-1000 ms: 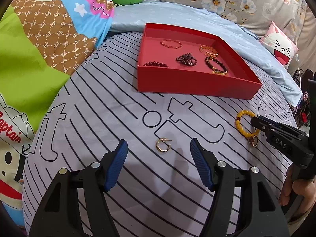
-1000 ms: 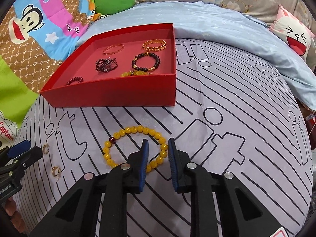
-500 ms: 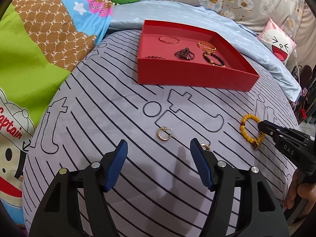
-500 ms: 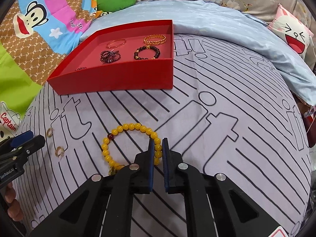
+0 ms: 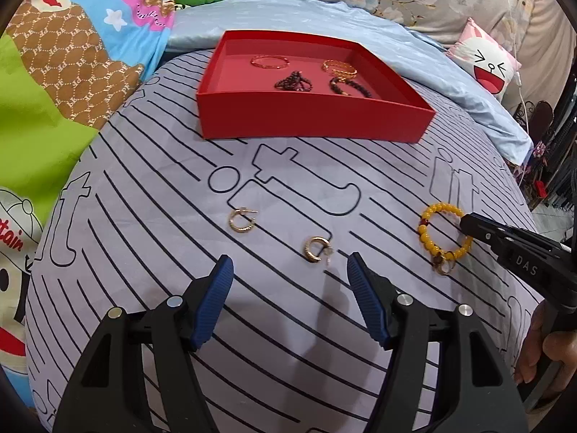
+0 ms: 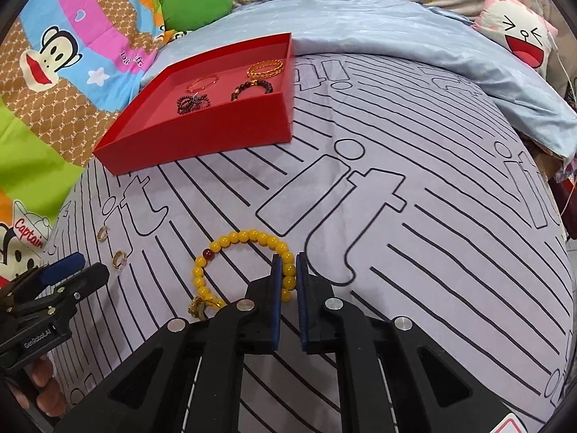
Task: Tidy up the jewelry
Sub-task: 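Close the right tool on the yellow bead bracelet, then close the left tool on the small gold ring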
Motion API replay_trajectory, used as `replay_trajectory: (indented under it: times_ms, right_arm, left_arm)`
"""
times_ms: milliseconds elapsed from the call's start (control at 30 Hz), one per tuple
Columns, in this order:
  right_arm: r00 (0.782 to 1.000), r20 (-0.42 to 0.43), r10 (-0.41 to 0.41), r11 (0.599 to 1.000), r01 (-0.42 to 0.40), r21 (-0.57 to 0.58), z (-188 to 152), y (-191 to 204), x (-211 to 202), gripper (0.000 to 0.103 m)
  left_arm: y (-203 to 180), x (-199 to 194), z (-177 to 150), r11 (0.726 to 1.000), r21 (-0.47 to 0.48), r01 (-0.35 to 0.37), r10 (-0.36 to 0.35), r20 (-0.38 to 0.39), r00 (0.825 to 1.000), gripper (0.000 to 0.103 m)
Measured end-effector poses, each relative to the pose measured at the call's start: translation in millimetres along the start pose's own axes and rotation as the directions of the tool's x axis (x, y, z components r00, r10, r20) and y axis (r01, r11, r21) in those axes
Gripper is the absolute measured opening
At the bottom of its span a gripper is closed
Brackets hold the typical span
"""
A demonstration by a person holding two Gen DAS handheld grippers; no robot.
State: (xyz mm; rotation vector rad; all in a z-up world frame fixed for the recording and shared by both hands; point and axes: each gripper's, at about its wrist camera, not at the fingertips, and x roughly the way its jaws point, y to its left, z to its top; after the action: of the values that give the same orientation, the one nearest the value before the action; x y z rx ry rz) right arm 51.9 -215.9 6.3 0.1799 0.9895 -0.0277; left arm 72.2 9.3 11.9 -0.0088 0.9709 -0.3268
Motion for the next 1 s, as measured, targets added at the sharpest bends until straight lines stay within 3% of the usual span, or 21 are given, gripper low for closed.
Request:
replay_trajectory:
  times_ms: [567,933,1000]
  right_arm:
    - [0.999,-0.007,-0.054,0.997,0.054,0.055,-21,-20,-13,0.007]
    - [0.999,-0.005,-0.049,0.996,0.049,0.075,-28,-28,-18,0.007]
    - [0.999,-0.005,-0.046,0.996,0.046,0.077,-28,-28,-18,0.007]
  left_arm:
    - [-82,7,-4,0.985,0.114,0.132,-0.128,-0.036,0.991,0.062]
    - [-105,30,0,0.987,0.141,0.075,-0.07,-0.037,0.997,0.061]
    - [-108,32,-1,0.985,0.17,0.037,-0.034,-0.023,0.999,0.055]
